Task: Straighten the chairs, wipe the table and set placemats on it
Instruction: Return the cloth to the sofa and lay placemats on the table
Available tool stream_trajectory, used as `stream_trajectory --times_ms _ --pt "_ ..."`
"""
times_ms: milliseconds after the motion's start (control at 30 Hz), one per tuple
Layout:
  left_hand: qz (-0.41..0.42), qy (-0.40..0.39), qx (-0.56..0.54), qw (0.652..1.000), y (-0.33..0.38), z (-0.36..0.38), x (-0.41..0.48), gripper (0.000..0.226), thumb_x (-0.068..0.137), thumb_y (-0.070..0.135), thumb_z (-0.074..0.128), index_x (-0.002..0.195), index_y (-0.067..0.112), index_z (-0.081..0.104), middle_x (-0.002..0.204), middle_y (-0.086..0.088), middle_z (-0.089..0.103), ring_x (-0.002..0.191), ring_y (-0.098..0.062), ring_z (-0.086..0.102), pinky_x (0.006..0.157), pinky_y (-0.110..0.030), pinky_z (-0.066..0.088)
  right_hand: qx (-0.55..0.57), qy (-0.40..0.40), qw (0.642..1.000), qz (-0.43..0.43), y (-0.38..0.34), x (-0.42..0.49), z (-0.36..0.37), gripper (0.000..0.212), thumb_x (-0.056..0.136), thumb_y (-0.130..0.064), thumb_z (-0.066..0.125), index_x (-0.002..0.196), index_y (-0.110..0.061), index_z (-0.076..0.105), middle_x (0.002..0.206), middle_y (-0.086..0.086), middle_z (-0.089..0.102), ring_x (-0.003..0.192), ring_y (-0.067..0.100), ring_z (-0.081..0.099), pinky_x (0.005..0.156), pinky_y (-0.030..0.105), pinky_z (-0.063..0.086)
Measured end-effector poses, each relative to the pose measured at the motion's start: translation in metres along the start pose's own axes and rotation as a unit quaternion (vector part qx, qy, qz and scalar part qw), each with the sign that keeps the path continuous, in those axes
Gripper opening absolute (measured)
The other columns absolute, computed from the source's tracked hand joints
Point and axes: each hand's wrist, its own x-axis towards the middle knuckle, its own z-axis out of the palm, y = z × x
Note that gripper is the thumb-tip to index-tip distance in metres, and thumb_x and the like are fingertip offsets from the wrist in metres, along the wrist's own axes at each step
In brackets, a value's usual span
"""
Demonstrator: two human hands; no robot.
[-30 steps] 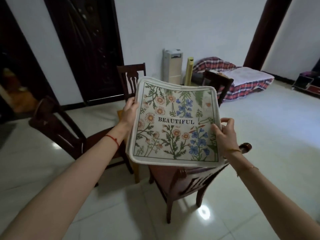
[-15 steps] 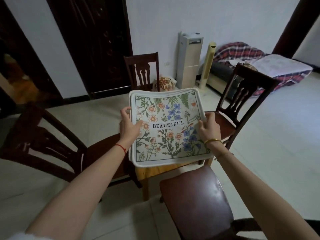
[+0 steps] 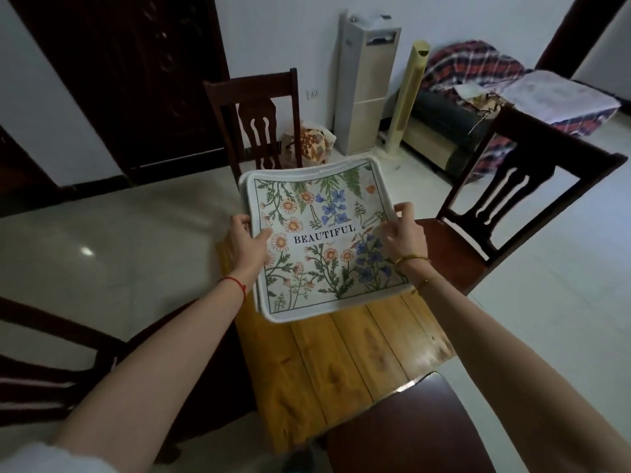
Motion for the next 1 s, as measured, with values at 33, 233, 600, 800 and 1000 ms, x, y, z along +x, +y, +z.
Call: stream_trajectory --times_ms 33,233,600,800,1000 --pt "-0.001 -0.005 -0.002 1.0 -0.007 0.01 0.021 0.033 0.088 0.012 0.072 0.113 0.008 0.05 0.115 -0.009 0.059 0.076 -0.013 0.063 0.041 -0.013 0.048 -0.005 -0.003 1.0 0.001 0.002 0.021 0.014 0.028 0.092 -0.017 0.052 0.112 -0.023 0.033 0.098 0.01 0.067 0.069 0.03 0.066 0.061 0.048 0.058" --pt "-0.084 -0.048 -0.021 0.995 -0.071 0.07 0.121 0.027 0.097 0.016 0.06 0.117 0.012 0.045 0.114 -0.007 0.061 0.074 -0.012 0.063 0.039 -0.013 0.045 -0.055 -0.041 0.998 -0.001 0.017 0.129 0.093 0.027 0.093 -0.017 0.053 0.116 -0.019 0.039 0.097 0.01 0.067 0.075 0.031 0.064 0.067 0.049 0.057" --pt "-0.142 -0.044 0.014 0.989 -0.199 0.171 0.243 0.024 0.094 0.018 0.064 0.111 0.013 0.048 0.108 -0.002 0.063 0.077 -0.011 0.063 0.054 -0.023 0.05 -0.111 -0.109 0.988 0.011 0.106 0.267 0.251 0.031 0.096 -0.015 0.052 0.126 -0.012 0.043 0.102 0.005 0.06 0.08 0.024 0.055 0.065 0.032 0.042" --pt "-0.151 -0.029 0.039 0.987 -0.248 0.206 0.27 0.02 0.097 0.017 0.061 0.106 0.015 0.043 0.104 0.002 0.056 0.079 -0.014 0.06 0.047 -0.015 0.043 -0.111 -0.121 0.986 0.023 0.139 0.302 0.309 0.029 0.096 -0.016 0.05 0.124 -0.016 0.045 0.112 0.011 0.065 0.082 0.024 0.056 0.066 0.034 0.046" --pt "-0.153 -0.05 0.046 0.986 -0.271 0.226 0.295 0.019 0.097 0.019 0.06 0.109 0.013 0.047 0.112 -0.005 0.062 0.095 -0.023 0.066 0.065 -0.028 0.054 -0.114 -0.117 0.986 0.044 0.157 0.32 0.336 0.031 0.096 -0.013 0.05 0.126 -0.013 0.043 0.116 0.015 0.064 0.082 0.026 0.056 0.07 0.039 0.053"
